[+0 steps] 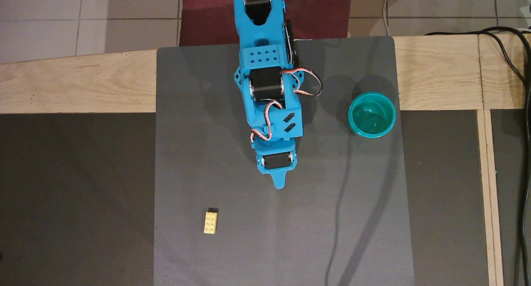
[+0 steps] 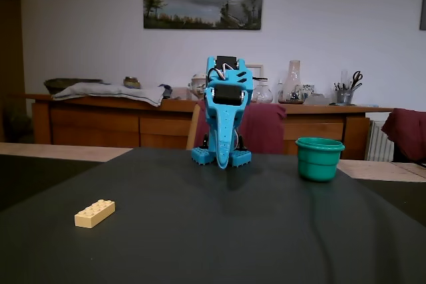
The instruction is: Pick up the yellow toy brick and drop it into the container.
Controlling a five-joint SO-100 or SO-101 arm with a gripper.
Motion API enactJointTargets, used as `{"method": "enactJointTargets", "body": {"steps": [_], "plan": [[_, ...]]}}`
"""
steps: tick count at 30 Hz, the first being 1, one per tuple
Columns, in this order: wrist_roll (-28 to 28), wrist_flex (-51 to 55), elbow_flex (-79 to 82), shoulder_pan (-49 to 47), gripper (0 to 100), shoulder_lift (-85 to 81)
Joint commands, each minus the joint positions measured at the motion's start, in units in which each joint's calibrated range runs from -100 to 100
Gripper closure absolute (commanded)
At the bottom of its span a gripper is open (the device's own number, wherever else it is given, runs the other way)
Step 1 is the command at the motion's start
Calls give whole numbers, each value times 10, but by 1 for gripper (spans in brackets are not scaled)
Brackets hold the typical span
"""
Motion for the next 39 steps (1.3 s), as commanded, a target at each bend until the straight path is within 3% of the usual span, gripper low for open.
{"method": "enactJointTargets", "body": {"steps": [1, 39], "plan": [[2, -6, -2, 2, 100, -3], [2, -6, -2, -2, 100, -3]]}}
